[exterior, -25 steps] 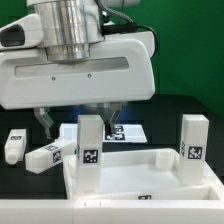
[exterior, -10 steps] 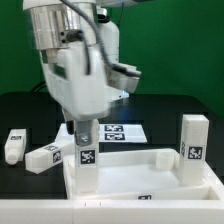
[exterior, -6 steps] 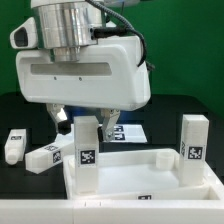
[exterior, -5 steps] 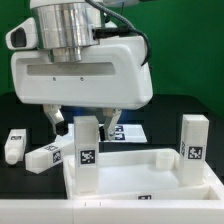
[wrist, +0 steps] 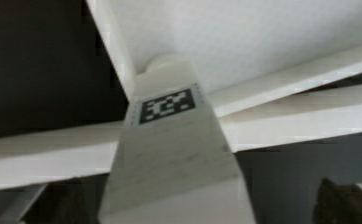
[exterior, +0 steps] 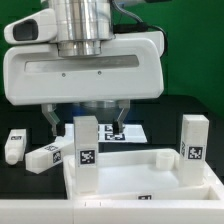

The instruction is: Assemble desk

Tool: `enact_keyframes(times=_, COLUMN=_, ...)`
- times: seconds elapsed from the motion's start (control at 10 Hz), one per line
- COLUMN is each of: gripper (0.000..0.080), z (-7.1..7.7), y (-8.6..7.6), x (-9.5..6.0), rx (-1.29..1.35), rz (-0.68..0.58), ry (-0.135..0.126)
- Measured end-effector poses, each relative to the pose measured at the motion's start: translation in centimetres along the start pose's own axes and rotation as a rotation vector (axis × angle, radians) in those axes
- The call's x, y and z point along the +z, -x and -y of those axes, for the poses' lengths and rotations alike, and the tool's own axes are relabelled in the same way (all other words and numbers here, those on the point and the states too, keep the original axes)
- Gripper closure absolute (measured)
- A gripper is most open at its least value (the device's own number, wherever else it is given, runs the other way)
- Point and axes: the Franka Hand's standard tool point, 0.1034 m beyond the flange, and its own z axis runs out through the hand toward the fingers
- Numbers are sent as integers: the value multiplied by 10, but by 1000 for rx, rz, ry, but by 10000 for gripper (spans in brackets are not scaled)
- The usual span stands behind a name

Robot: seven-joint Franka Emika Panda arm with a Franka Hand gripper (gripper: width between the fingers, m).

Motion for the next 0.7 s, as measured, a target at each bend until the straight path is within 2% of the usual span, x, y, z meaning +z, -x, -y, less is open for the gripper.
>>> enact_keyframes(times=0.2, gripper=508, z=0, y=0, x=1, rx=140, rz=1, ry=-1)
enact_keyframes(times=0.4, gripper=509, z=-5, y=0, x=2, rx=400, rz=6, ry=11)
enact_keyframes(times=0.7, gripper=509, z=-3, y=4, x=3, rx=1051, rz=-1, ry=28)
